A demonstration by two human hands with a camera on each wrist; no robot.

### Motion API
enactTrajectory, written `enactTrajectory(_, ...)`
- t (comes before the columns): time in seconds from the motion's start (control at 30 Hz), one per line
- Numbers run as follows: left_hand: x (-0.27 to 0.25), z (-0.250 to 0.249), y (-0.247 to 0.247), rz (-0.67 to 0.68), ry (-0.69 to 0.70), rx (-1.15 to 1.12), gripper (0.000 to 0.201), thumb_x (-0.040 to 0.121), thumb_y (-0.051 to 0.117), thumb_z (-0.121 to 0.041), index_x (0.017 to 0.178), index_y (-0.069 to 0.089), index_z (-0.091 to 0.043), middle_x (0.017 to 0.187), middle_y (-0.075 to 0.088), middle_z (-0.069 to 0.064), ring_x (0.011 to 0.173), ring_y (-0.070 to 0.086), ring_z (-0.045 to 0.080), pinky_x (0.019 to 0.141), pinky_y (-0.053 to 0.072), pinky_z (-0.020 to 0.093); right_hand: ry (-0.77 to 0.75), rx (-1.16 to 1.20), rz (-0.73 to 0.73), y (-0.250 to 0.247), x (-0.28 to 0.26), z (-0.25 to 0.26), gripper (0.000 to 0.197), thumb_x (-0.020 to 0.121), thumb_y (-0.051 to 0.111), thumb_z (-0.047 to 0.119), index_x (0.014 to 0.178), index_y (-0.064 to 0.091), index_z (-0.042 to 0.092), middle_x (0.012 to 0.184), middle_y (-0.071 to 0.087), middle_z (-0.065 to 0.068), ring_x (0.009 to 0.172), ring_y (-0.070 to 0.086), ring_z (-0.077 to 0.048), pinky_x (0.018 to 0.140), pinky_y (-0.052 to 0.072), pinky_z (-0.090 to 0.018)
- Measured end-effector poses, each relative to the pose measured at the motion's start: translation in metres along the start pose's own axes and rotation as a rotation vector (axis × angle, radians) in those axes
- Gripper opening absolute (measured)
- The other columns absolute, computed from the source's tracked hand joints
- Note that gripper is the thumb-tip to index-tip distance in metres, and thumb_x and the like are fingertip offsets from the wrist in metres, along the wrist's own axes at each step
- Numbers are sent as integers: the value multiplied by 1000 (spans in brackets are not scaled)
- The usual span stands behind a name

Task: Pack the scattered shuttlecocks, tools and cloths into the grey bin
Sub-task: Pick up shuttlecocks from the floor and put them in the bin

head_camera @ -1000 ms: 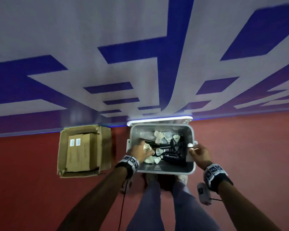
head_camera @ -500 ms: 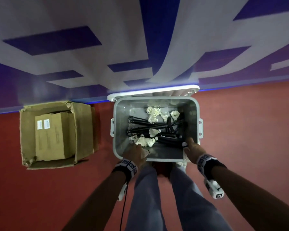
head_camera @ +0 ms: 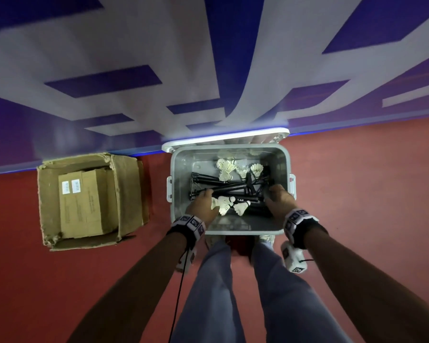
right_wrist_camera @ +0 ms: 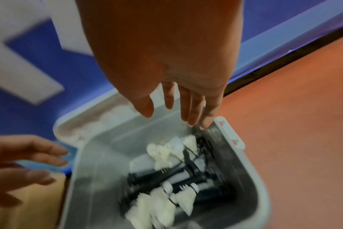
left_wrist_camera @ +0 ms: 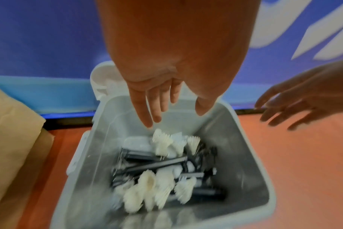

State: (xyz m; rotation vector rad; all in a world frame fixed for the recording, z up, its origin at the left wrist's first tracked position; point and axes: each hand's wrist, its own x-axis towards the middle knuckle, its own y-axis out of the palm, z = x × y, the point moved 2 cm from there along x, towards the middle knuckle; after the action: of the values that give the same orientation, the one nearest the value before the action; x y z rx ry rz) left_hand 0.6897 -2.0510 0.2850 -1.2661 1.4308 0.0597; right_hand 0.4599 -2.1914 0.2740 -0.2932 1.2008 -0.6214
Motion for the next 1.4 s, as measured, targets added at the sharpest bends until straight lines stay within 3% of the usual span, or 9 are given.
enactTrajectory(0.13, -30, -57, -77, -165, 37, -252, 46, 100, 60, -30, 142, 48, -16, 140, 56, 7, 128, 56, 26, 107, 48, 44, -99, 200, -121, -44, -39, 59, 42, 93, 66, 25, 133, 53, 19, 115, 70, -13, 101, 67, -31, 91, 53, -37)
enactTrajectory(0.27, -86, -110, -159, -333, 179, -417, 40, 100, 59, -33, 137, 52, -21, 130, 63, -1, 115, 63, 16, 103, 52, 41, -264, 327, -206, -102, -106, 113, 40, 85, 65, 42, 123, 54, 34, 118, 69, -4, 107, 67, -24, 99, 54, -43)
enactTrajectory(0.4, -171, -161, -243, -507, 366, -466, 37, 101, 60, -29, 136, 55, -18, 133, 63, -2, 118, 61, 12, 103, 52, 41, -446, 355, -345, -170, -199, 167, 34, 92, 68, 27, 124, 58, 23, 122, 66, 0, 114, 63, -18, 99, 52, -42)
enactTrajectory(0.53, -271, -196, -325, -610, 527, -466, 30, 106, 51, -30, 134, 55, -22, 132, 62, -4, 117, 61, 6, 100, 55, 40, -625, 332, -457, -237, -300, 216, 34, 94, 67, 34, 126, 58, 26, 127, 64, 1, 116, 60, -15, 97, 50, -35)
enactTrajectory(0.73, -404, -208, -426, -838, 686, -389, 30, 106, 52, -29, 132, 58, -16, 127, 63, -3, 114, 61, 5, 96, 55, 33, -763, 419, -553, -315, -426, 282, 29, 96, 67, 41, 120, 59, 28, 123, 65, 10, 115, 61, -9, 95, 52, -32)
enactTrajectory(0.93, -467, -181, -470, -937, 664, -354, 29, 104, 56, -33, 131, 58, -22, 123, 61, -9, 109, 60, 4, 89, 55, 26, -878, 437, -560, -332, -477, 331, 29, 98, 65, 42, 121, 58, 27, 120, 65, 16, 114, 61, -1, 94, 53, -29)
enactTrajectory(1.1, -485, -155, -473, -986, 595, -390, 28, 102, 59, -30, 130, 58, -23, 121, 63, -9, 107, 62, 5, 91, 57, 38, -971, 375, -549, -322, -488, 351, 30, 99, 64, 39, 125, 56, 26, 121, 65, 11, 113, 61, -2, 92, 49, -21)
enactTrajectory(1.27, -506, -143, -460, -1035, 528, -374, 28, 101, 61, -30, 128, 58, -24, 119, 63, -10, 107, 64, 9, 91, 56, 38, -1060, 328, -489, -325, -491, 372, 32, 97, 65, 40, 125, 56, 25, 120, 65, 8, 112, 63, -8, 95, 55, -34)
enactTrajectory(1.4, -532, -131, -436, -1149, 406, -379, 28, 99, 63, -26, 127, 60, -20, 119, 63, -10, 105, 64, 9, 90, 55, 39, -1149, 295, -396, -317, -500, 392, 32, 97, 65, 41, 124, 57, 26, 118, 67, 9, 110, 64, -6, 94, 56, -35)
